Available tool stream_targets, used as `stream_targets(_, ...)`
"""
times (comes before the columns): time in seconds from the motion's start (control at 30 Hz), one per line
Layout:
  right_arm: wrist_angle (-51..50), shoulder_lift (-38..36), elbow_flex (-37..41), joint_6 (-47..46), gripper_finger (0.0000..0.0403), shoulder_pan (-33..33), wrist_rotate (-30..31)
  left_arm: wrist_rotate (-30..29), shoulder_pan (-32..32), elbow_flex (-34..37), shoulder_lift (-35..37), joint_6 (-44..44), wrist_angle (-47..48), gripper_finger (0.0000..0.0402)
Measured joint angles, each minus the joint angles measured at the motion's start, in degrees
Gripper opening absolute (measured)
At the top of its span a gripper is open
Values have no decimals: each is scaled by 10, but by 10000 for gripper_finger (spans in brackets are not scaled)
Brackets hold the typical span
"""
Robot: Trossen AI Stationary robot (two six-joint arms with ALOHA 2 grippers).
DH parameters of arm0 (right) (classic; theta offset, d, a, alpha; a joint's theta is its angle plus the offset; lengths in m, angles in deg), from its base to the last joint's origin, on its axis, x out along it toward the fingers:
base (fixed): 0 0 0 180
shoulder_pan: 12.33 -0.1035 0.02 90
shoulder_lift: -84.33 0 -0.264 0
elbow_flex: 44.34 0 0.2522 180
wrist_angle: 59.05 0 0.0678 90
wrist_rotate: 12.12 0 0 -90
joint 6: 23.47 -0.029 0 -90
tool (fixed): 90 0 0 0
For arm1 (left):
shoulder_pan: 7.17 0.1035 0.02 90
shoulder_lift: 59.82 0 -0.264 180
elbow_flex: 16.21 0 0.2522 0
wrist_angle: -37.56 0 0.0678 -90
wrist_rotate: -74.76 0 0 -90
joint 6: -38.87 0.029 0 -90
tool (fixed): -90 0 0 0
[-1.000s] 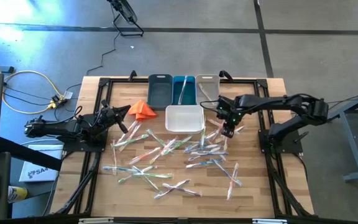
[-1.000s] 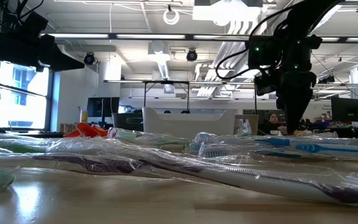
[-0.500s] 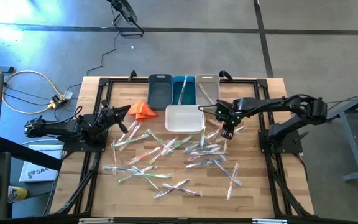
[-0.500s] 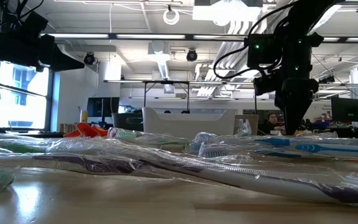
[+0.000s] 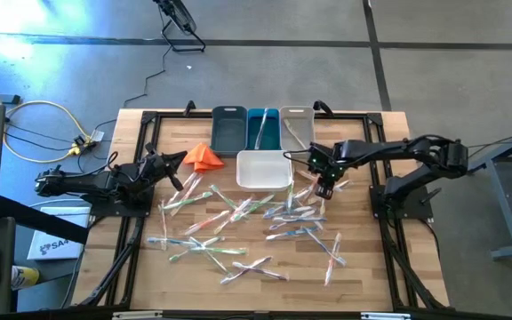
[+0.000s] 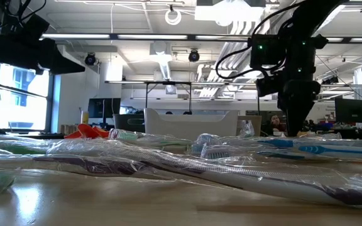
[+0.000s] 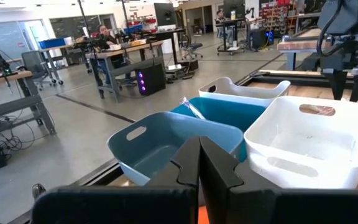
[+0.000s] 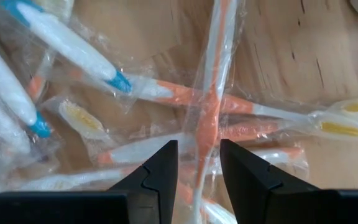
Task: Pick & Place Toothbrushes
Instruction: Put the orange toothbrush into the gray bin
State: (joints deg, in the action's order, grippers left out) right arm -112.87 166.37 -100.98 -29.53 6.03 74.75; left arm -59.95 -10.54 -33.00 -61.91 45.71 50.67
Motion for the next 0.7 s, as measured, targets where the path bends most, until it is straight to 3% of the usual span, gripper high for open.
stream_targets(0.33,27,0,37,-16,102,0,0,0,0,0,0,0,3,0)
stream_targets(0.7,31,0,36,-14,26,0,3,1,0,0,0,1,3,0)
